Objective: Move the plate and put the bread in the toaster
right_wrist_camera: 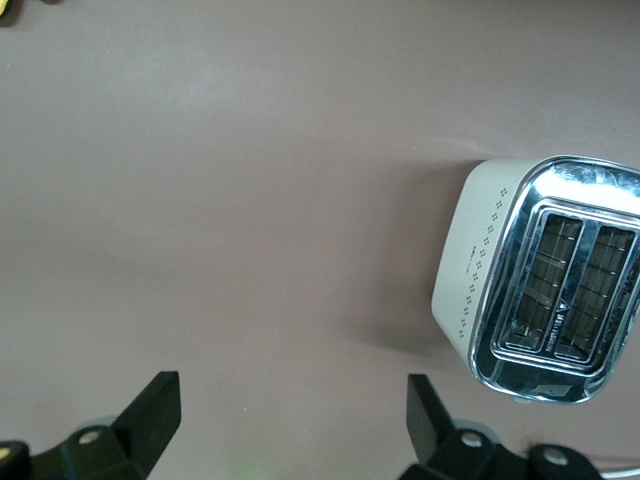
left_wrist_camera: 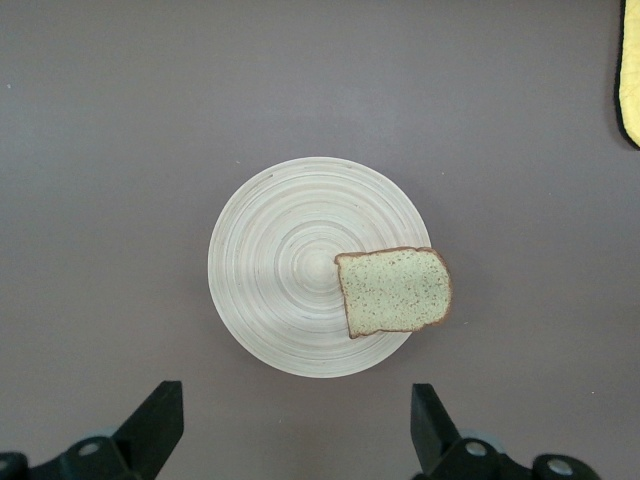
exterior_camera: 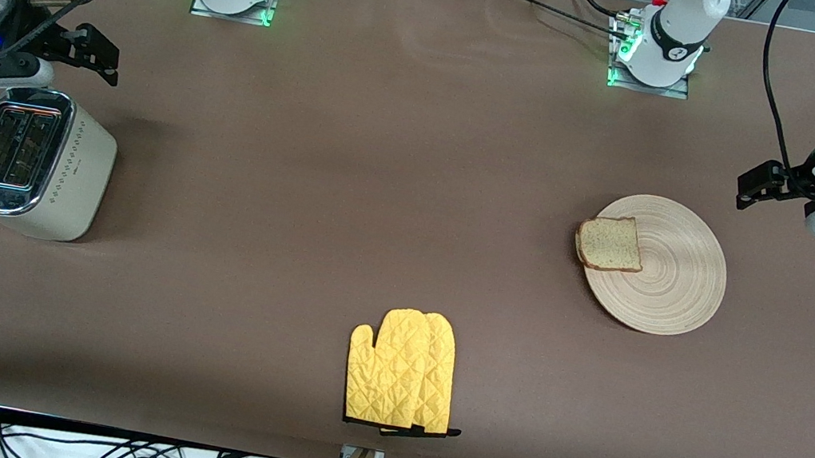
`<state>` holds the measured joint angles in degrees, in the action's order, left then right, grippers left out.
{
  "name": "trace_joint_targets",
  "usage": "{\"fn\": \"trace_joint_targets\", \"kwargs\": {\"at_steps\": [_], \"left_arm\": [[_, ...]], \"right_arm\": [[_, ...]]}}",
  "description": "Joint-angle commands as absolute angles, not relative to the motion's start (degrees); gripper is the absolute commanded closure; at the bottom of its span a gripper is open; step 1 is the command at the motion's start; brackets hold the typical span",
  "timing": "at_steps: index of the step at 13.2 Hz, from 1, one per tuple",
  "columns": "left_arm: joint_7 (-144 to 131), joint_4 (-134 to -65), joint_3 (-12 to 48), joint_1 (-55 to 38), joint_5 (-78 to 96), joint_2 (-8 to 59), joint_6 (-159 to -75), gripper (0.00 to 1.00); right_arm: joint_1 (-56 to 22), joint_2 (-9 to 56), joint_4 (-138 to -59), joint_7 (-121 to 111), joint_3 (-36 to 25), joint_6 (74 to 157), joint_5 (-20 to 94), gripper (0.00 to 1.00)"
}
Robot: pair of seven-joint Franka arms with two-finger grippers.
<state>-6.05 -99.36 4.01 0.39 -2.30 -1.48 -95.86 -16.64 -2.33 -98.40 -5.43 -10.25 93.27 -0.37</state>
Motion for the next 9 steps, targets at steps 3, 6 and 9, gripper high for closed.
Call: {"fn": "trace_joint_targets", "kwargs": {"at_steps": [3,6,9], "left_arm": [[-6.06,-97.91,3.87,0.09,-1.14,-0.97,-94.92,0.00],[-5.98,-97.91,3.96,-0.09,-1.14,-0.97,-94.92,0.00],[-5.98,-97.91,3.96,-0.09,-1.23,-0.88,-94.92,0.00]], "right_arm": [[-16.35,-3.43,-98.35,-2.21,-9.93,90.87,0.96,0.00],[-16.44,-3.34,-98.17,-3.34,-9.93,91.14,0.53,0.00],[-16.44,-2.90,-98.09,-3.51,-10.02,91.32,0.53,0.00]]}}
